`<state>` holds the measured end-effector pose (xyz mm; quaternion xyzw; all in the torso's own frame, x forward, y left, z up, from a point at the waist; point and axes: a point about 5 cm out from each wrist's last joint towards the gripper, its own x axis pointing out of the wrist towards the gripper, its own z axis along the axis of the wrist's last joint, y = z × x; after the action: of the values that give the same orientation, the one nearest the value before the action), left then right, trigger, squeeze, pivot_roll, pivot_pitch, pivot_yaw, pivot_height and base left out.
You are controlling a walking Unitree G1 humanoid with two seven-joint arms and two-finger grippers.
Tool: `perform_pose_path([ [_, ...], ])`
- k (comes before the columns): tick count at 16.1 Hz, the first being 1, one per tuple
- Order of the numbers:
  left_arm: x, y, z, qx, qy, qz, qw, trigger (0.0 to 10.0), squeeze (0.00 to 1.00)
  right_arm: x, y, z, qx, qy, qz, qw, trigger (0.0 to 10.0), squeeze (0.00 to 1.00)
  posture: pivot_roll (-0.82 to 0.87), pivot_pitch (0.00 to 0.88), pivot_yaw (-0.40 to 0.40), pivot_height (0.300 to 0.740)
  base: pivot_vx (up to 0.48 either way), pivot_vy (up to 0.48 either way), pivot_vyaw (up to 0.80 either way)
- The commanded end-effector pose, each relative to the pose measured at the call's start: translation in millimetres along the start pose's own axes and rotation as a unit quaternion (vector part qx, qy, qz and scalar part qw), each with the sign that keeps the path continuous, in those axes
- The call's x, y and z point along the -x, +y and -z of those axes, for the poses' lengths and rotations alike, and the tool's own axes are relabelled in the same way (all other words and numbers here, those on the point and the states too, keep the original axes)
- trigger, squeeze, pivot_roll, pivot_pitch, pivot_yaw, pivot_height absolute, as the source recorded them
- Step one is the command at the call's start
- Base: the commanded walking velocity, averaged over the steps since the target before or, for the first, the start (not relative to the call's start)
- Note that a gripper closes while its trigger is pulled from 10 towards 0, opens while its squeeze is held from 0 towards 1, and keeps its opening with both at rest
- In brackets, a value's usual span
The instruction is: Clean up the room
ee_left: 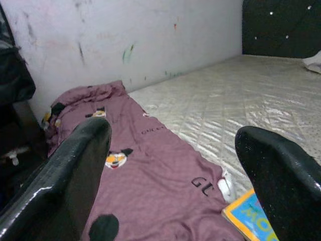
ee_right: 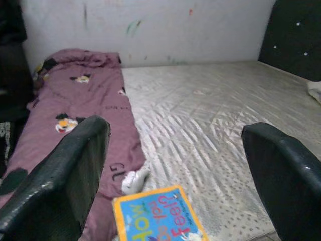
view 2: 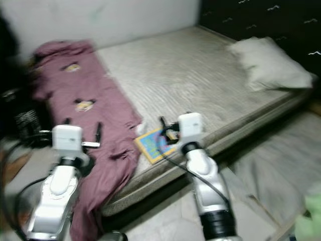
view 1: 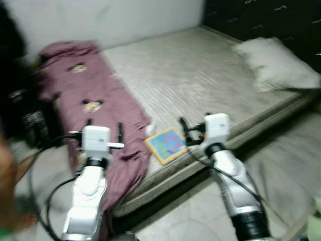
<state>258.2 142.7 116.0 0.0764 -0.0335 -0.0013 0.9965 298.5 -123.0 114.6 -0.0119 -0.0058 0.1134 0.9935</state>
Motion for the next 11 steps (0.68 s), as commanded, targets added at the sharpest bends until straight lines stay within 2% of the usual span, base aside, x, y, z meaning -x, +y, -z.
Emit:
perform_pose_path([
  [1,-3.5,5.6,-2.0,-0.005,-0.003,-0.007,1.000,10.0,0.00,-3.7,5.4,-4.8,-0.006,-0.010,-0.008,1.000,10.0,0.00,0.01,0.000,-0.023,0.740,0.000,0.000,0.79],
  [3,-7.8,5.4,-5.4,-0.002,-0.010,-0.012,1.000,10.0,0.00,-6.2,4.3,-9.1,-0.007,-0.018,-0.003,1.000,10.0,0.00,0.01,0.000,-0.019,0.740,0.000,0.000,0.79],
  [5,-11.7,6.9,-13.0,0.002,-0.021,-0.016,1.000,10.0,0.00,-9.1,6.3,-22.6,-0.019,-0.034,0.002,0.999,10.0,0.00,0.01,0.000,-0.020,0.740,0.000,0.000,0.79],
  [8,-16.3,10.4,-9.7,-0.002,-0.020,-0.015,1.000,10.0,0.00,-7.7,6.2,-28.8,-0.020,-0.046,0.009,0.999,10.0,0.00,0.01,0.000,-0.007,0.740,0.000,0.000,0.79],
  [11,-18.4,9.0,-11.6,0.000,-0.023,-0.012,1.000,10.0,0.00,-9.5,1.4,-28.6,-0.019,-0.045,0.024,0.999,10.0,0.00,0.00,0.000,-0.004,0.740,0.000,0.000,0.14],
])
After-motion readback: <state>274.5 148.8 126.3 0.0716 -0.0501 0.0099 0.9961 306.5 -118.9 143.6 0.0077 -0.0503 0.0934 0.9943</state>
